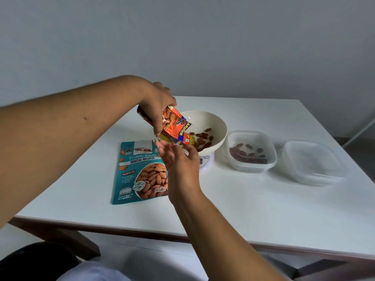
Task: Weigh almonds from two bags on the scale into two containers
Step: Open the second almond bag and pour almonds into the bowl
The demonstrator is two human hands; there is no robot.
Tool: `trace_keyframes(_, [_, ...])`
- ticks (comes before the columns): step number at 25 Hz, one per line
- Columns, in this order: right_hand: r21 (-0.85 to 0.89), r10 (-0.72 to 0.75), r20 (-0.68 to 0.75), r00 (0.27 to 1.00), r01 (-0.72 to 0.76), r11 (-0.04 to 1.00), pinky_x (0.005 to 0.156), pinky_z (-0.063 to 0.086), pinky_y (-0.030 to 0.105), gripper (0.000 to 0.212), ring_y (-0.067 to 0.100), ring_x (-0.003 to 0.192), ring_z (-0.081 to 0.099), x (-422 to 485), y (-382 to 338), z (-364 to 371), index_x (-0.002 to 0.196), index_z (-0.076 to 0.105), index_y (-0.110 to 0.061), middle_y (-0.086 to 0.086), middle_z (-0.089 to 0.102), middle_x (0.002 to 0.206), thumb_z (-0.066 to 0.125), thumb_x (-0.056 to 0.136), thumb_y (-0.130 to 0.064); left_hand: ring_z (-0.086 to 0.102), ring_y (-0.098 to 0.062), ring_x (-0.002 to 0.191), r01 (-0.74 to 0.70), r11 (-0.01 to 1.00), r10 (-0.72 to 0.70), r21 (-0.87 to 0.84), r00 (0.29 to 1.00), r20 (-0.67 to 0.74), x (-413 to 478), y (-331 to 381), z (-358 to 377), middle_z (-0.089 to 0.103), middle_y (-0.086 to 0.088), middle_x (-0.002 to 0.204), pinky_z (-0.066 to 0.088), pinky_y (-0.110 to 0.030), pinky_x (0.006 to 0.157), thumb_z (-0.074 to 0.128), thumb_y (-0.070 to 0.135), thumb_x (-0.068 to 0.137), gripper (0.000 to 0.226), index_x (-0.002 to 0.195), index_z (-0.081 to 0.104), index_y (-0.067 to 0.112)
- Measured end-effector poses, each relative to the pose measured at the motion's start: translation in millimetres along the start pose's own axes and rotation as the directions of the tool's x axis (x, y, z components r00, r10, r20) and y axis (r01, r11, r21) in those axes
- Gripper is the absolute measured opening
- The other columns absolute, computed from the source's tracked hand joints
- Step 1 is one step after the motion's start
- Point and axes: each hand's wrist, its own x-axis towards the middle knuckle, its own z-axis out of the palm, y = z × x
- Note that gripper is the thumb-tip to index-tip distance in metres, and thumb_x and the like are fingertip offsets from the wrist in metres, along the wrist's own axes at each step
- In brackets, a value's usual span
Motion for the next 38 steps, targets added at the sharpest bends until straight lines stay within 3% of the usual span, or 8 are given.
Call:
trace_keyframes(6, [-0.208,-0.115,0.044,0.992,0.122,0.971,0.085,0.058,0.034,0.025,0.018,0.08,0.074,0.5,-6.7,-9.0,0.121,0.042,-0.012,0.002,0.075,0.08,0.047,0.097,-0.01,0.034,-0.024,0.127,-0.001,0.993,-0.011,-0.118,0.996,-0.093,-17.1,5.3,5.8,0.04,-0.007,0.136,0.04,-0.039,0.1,0.084,0.047,0.062,0.101,0.144,0.03,0.023])
trace_keyframes(12, [-0.564,-0.342,0.196,0.919,0.391,0.727,0.074,0.058,0.021,0.03,0.005,0.084,0.07,-3.4,-13.4,-17.7,0.119,0.046,-0.016,-0.011,0.068,0.094,0.053,0.095,-0.033,0.034,-0.024,0.129,0.094,0.852,-0.267,-0.515,0.924,-0.274,-83.3,15.7,58.3,0.037,-0.001,0.137,0.041,-0.05,0.103,0.074,0.076,0.04,0.118,0.136,0.028,0.025])
trace_keyframes(15, [-0.506,-0.339,0.215,0.916,0.401,0.764,0.083,0.058,0.037,0.02,0.017,0.092,0.071,-4.6,-8.9,-14.4,0.103,0.054,-0.021,-0.003,0.071,0.097,0.059,0.091,-0.036,0.044,-0.02,0.124,0.059,0.659,-0.389,-0.75,0.88,-0.273,-110.4,31.8,91.0,0.044,0.001,0.131,0.043,-0.044,0.102,0.063,0.086,0.03,0.118,0.129,0.032,0.029])
trace_keyframes(19, [-0.463,-0.33,0.242,0.912,0.408,0.787,0.081,0.057,0.034,0.017,0.022,0.097,0.07,-10.0,-6.8,-11.1,0.104,0.059,-0.016,0.008,0.071,0.103,0.063,0.09,-0.024,0.064,-0.013,0.102,-0.041,0.168,-0.474,-0.985,0.873,-0.118,-135.3,44.1,124.6,0.065,0.007,0.109,0.052,-0.034,0.092,0.077,0.074,0.034,0.097,0.116,0.046,0.032])
trace_keyframes(22, [-0.494,-0.268,0.288,0.919,0.382,0.781,0.08,0.058,0.033,0.017,0.021,0.096,0.07,-16.4,-7.1,-13.5,0.103,0.061,-0.019,0.006,0.072,0.103,0.064,0.088,-0.025,0.072,-0.019,0.096,-0.163,-0.095,-0.442,-0.982,0.891,-0.105,-145.4,58.8,143.2,0.076,0.0,0.099,0.056,-0.037,0.089,0.089,0.048,0.052,0.067,0.108,0.063,0.024])
trace_keyframes(25, [-0.611,-0.296,0.291,0.91,0.414,0.675,0.083,0.059,0.039,0.009,0.021,0.095,0.07,-21.8,-8.1,-13.0,0.094,0.062,-0.026,0.005,0.071,0.101,0.066,0.087,-0.03,0.073,-0.021,0.094,-0.246,-0.174,-0.482,-0.953,0.866,-0.135,-155.3,79.2,148.3,0.077,-0.003,0.095,0.059,-0.03,0.083,0.084,0.018,0.069,0.04,0.106,0.069,0.015])
trace_keyframes(31, [-0.7,-0.378,0.405,0.833,0.548,0.458,0.074,0.061,0.037,0.007,0.018,0.083,0.072,-29.5,-18.9,-11.7,0.082,0.063,-0.029,-0.001,0.071,0.087,0.068,0.086,-0.026,0.073,-0.013,0.094,-0.294,-0.2,-0.525,-0.935,0.838,-0.151,-165.3,91.9,155.5,0.077,0.001,0.098,0.056,-0.037,0.089,0.081,0.027,0.073,0.035,0.106,0.07,0.021])
trace_keyframes(38, [-0.657,-0.254,0.455,0.853,0.514,0.551,0.072,0.062,0.036,0.003,0.022,0.086,0.073,-36.7,-21.0,-13.4,0.086,0.071,-0.02,0.004,0.074,0.094,0.069,0.084,-0.017,0.074,-0.023,0.093,-0.332,-0.431,-0.524,-0.839,0.849,-0.066,-173.1,90.8,149.2,0.077,-0.006,0.096,0.058,-0.039,0.085,0.07,0.027,0.084,0.024,0.104,0.071,0.013])
